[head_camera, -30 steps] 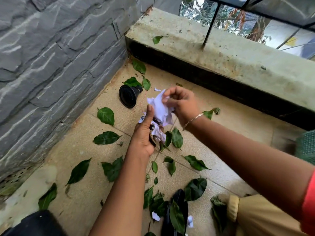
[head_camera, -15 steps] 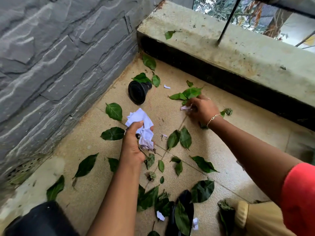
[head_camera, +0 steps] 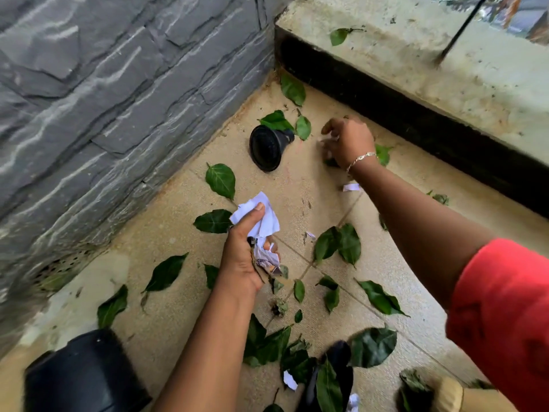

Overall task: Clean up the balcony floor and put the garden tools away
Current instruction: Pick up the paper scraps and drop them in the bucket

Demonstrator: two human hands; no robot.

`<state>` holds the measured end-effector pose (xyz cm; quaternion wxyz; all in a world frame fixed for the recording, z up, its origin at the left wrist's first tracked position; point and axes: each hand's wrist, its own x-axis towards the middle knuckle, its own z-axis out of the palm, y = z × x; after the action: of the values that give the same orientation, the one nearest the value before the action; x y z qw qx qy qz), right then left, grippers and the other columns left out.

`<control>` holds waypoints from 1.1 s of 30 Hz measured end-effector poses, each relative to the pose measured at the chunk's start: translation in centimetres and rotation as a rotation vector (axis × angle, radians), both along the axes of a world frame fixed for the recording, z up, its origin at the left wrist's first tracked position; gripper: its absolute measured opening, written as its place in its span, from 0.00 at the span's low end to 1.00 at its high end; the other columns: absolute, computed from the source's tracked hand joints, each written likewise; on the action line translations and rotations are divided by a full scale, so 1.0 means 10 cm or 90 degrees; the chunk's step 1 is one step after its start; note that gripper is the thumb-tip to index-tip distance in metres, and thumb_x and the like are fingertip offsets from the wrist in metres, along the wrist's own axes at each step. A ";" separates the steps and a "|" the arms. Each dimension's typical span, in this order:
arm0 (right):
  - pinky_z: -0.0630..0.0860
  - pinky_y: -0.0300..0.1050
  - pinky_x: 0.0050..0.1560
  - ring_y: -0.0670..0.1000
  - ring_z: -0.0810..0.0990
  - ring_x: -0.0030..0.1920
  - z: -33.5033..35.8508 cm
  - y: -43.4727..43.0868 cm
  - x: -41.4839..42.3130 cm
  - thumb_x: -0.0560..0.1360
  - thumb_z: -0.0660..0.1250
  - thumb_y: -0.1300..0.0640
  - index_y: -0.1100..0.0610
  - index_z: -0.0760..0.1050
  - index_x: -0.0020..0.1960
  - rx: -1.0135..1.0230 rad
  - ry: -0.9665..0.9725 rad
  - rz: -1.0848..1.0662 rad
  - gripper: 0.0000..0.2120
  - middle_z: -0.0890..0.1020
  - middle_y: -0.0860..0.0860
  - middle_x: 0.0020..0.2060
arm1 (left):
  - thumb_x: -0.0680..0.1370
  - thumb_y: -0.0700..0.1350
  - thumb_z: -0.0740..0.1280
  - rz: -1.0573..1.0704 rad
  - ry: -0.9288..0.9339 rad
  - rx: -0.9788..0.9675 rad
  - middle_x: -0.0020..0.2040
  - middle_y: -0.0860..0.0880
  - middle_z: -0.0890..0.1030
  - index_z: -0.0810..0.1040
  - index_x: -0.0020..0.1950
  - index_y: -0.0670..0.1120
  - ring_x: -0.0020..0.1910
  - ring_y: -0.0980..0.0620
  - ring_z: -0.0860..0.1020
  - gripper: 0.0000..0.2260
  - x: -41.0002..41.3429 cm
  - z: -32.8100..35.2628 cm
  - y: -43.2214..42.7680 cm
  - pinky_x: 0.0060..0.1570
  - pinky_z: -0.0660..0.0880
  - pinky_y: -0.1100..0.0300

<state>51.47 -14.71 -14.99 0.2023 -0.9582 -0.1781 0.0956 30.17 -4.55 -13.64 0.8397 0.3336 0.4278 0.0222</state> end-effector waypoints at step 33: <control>0.75 0.44 0.51 0.50 0.77 0.45 0.20 -0.03 -0.37 0.74 0.65 0.65 0.56 0.75 0.46 0.066 0.104 0.272 0.05 0.80 0.53 0.43 | 0.68 0.48 0.67 0.035 -0.041 -0.011 0.67 0.36 0.70 0.75 0.62 0.52 0.51 0.42 0.81 0.22 -0.26 0.07 0.13 0.38 0.74 0.56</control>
<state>47.75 -15.01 -13.04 0.2398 -0.8763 -0.3644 0.2043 27.55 -3.24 -12.95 0.8553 0.3131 0.4096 0.0525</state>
